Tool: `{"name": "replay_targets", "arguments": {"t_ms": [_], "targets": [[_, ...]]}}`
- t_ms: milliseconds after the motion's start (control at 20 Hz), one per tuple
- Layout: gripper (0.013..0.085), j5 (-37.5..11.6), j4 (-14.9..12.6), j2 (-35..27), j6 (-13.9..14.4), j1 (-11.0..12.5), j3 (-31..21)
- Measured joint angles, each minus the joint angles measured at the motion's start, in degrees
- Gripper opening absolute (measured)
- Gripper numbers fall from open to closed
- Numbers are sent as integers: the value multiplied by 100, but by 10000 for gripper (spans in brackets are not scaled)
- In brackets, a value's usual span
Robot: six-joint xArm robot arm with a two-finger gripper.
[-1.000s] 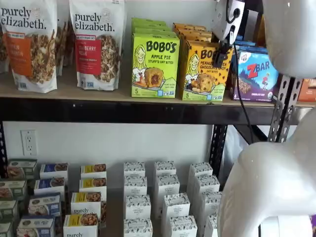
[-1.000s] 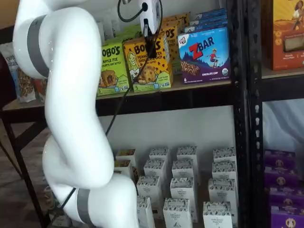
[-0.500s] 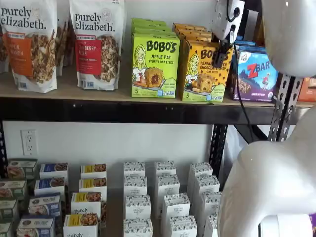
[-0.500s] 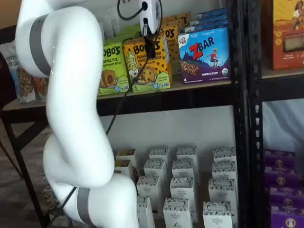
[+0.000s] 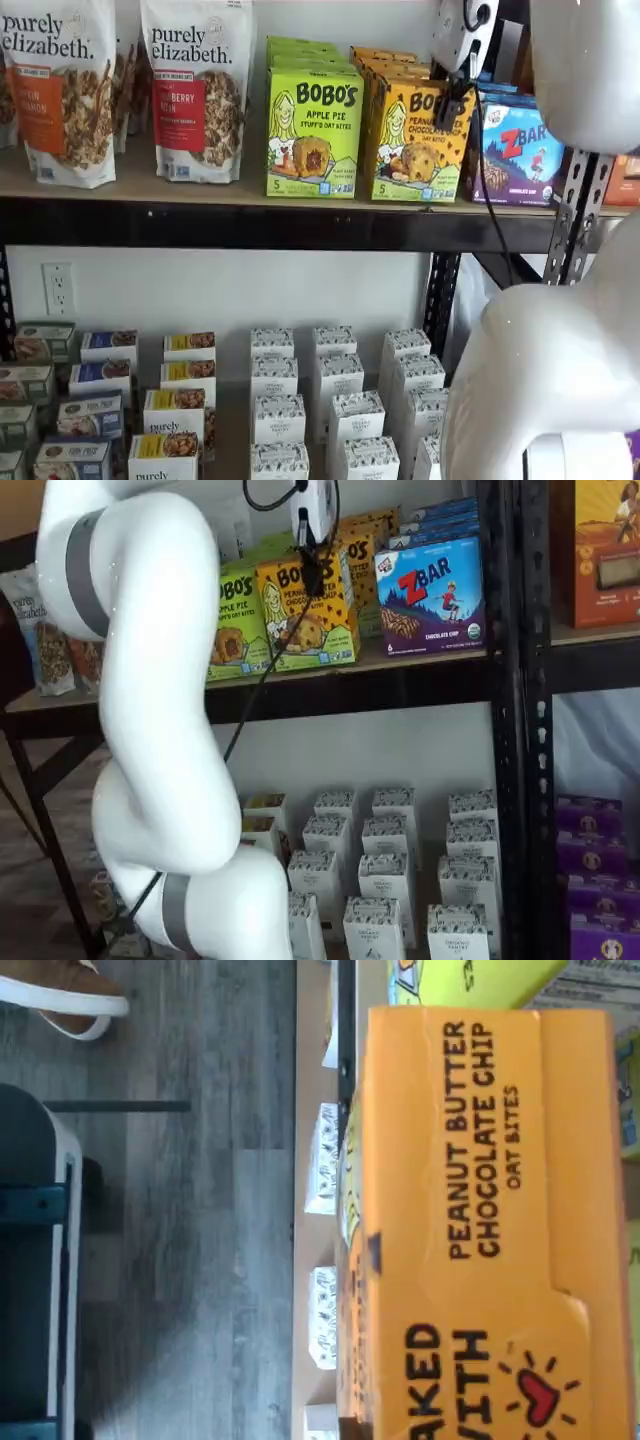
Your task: Pick up the orange box on the top shelf, the fifth box from the left
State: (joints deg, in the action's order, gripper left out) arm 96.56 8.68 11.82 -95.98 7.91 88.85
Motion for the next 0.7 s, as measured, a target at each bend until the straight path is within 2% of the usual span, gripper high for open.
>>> {"name": "replay_targets", "arguments": {"t_ms": [700], "targets": [[170,731,109,491,60,63,168]]}}
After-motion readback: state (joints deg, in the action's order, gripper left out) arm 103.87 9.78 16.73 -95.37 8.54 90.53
